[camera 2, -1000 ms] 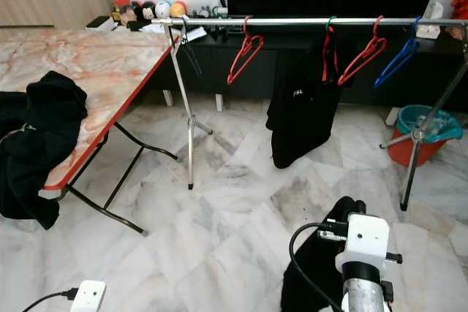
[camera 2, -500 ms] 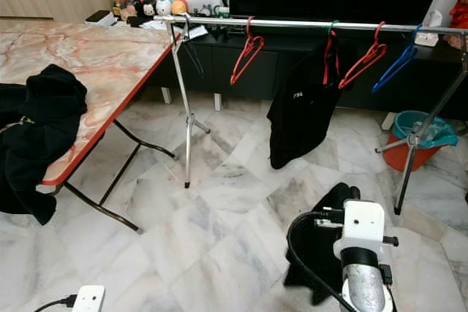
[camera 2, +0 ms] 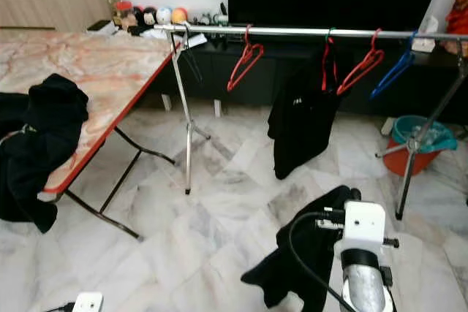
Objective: Hang hanger
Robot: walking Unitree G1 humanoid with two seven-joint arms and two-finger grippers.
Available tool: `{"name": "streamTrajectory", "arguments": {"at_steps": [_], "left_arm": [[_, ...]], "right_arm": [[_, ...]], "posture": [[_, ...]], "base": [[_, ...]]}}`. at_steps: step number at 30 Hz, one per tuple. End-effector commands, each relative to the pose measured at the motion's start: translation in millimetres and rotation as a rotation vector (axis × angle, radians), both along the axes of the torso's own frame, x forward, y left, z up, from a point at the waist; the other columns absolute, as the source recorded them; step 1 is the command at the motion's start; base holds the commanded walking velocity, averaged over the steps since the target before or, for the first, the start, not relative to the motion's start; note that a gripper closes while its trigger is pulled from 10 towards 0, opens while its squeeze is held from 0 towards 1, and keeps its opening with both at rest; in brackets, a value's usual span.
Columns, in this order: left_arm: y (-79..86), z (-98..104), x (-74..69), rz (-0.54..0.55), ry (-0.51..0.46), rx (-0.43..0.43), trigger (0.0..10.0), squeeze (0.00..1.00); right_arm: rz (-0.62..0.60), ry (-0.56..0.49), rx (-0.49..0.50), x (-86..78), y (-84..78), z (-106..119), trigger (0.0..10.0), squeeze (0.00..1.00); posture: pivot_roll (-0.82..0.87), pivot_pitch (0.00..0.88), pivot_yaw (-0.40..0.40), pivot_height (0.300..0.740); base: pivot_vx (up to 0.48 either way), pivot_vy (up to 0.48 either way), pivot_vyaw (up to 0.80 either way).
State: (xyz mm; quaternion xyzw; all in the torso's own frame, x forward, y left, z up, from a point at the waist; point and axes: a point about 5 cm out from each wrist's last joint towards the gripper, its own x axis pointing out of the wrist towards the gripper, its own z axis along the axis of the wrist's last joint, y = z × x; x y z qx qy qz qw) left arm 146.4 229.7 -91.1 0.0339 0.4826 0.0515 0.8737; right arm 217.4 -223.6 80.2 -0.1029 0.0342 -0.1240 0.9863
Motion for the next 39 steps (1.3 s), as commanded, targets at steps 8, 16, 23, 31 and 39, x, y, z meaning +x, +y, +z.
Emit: {"name": "streamTrajectory", "arguments": {"at_steps": [8,16,23,31,39], "left_arm": [[3.8,-0.7,-4.0,0.001,0.012,0.006,10.0,0.0],[5.0,-0.5,-4.5,0.0,0.012,0.009,10.0,0.0],[5.3,-0.8,-5.8,-0.006,0.017,0.008,10.0,0.0],[4.9,-1.6,-7.6,-0.006,0.021,0.003,10.0,0.0],[4.6,-1.4,-6.8,-0.001,0.018,0.0,10.0,0.0]], "right_arm": [[0.014,-0.017,0.005,7.2,1.9,6.0,10.0,0.0],[0.026,-0.015,0.011,6.8,5.8,5.7,10.0,0.0],[0.028,-0.002,0.012,1.7,6.1,3.2,10.0,0.0],[0.028,-0.002,0.013,2.8,4.1,3.8,10.0,0.0],[0.016,0.003,0.018,3.4,2.7,3.0,10.0,0.0]], "posture": [[-0.01,0.0,0.043,0.732],[-0.01,0.0,0.044,0.732],[0.0,0.0,0.039,0.732],[0.0,0.0,0.033,0.732],[0.01,0.0,0.024,0.732]], "base": [[0.308,0.0,0.0],[0.318,0.0,0.0],[0.318,0.0,0.0],[0.317,0.0,0.0],[0.321,0.0,0.0]]}}
